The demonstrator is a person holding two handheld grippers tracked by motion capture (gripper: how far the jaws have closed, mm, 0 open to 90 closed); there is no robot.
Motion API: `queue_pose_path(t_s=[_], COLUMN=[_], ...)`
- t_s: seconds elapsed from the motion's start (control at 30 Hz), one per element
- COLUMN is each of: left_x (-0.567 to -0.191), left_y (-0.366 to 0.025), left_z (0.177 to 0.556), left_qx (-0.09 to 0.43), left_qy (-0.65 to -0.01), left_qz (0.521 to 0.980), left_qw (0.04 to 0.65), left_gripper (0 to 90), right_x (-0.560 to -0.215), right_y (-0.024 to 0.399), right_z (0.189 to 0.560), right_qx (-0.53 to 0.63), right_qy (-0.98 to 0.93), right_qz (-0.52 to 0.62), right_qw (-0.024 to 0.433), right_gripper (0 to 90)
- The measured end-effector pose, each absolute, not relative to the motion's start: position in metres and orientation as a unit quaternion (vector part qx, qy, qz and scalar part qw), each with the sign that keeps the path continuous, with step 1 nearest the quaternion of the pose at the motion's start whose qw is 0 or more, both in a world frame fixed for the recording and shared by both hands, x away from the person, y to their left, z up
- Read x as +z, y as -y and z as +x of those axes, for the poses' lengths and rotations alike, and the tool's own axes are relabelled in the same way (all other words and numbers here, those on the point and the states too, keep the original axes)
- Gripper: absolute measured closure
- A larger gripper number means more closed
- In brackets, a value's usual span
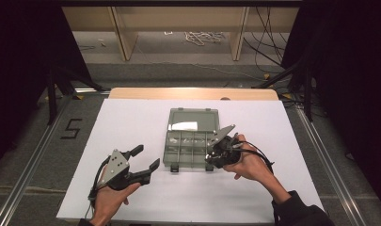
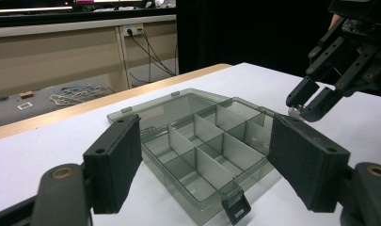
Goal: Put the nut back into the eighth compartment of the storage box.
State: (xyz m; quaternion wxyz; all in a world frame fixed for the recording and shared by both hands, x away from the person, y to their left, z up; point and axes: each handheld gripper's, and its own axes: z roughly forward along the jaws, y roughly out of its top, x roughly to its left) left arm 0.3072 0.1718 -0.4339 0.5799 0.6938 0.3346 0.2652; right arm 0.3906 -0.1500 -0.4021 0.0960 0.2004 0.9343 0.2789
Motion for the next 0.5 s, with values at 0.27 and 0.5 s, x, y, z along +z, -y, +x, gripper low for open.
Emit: queue_pose_path(t_s=[0.27, 0.5], left_x=[-0.434, -0.434], left_y=[-0.172, -0.172], left_z=[0.307, 0.308], left_qx=[0.266, 0.266], left_qy=[-0.336, -0.337], left_qz=[0.693, 0.693], left_qw=[0.579, 0.58], left_gripper=[25.5, 25.5], right_x=[-0.405, -0.409], right_y=[0.157, 0.159], right_z=[0.4, 0.407], right_qx=[0.273, 0.261], right_qy=[-0.931, -0.933], right_qz=[0.215, 0.221], right_qw=[0.11, 0.109], right_gripper=[70.3, 70.3])
